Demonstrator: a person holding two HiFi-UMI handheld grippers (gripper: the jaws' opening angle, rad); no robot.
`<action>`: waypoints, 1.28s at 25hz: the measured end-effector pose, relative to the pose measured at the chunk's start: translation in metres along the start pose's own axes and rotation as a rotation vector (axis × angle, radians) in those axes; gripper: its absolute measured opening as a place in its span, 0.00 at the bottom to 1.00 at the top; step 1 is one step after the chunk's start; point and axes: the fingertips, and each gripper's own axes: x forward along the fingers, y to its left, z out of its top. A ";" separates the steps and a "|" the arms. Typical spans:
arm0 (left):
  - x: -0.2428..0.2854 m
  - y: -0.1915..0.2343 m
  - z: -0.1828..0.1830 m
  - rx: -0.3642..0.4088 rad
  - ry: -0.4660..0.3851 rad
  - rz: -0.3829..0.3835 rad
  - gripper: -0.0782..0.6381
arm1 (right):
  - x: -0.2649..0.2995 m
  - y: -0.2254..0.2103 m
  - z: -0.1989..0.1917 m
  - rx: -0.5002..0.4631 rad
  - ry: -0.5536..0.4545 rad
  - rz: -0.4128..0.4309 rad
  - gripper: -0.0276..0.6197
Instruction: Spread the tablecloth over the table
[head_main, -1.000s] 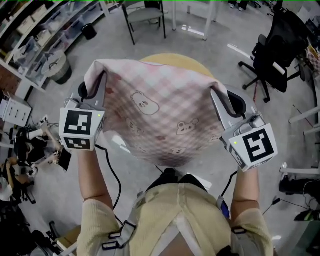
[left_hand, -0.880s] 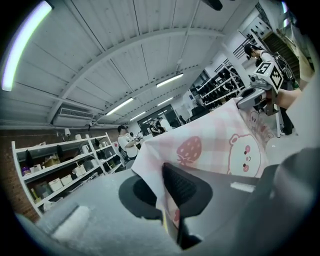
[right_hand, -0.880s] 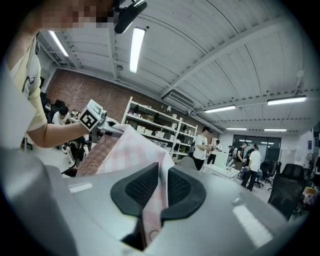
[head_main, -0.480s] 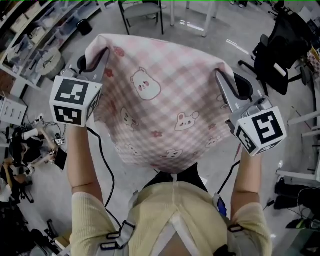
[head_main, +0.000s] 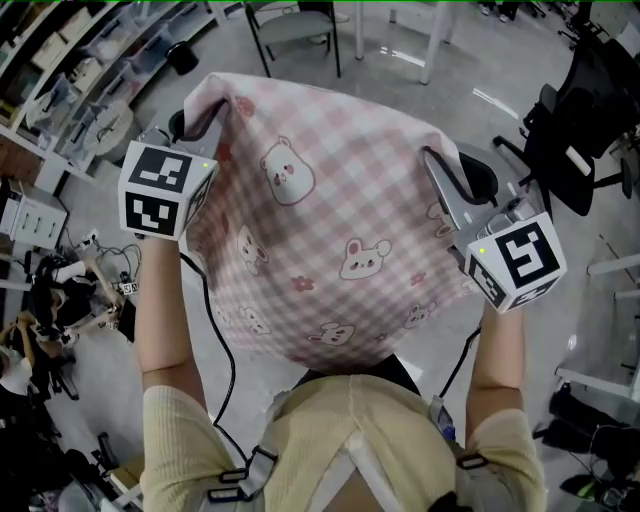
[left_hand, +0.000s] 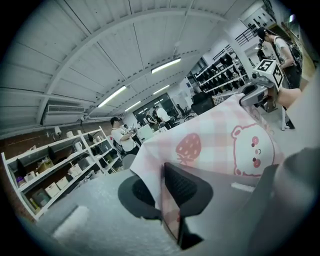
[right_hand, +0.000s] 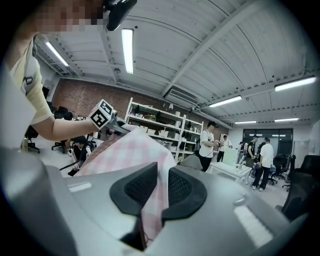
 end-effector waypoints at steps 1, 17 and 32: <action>0.016 -0.004 -0.004 -0.001 0.011 -0.004 0.15 | 0.006 -0.008 -0.012 0.004 0.001 0.006 0.11; 0.220 -0.056 -0.040 -0.014 0.175 -0.173 0.16 | 0.075 -0.139 -0.149 0.085 0.085 0.024 0.11; 0.288 -0.102 -0.123 0.011 0.281 -0.408 0.16 | 0.106 -0.134 -0.250 0.133 0.210 0.010 0.12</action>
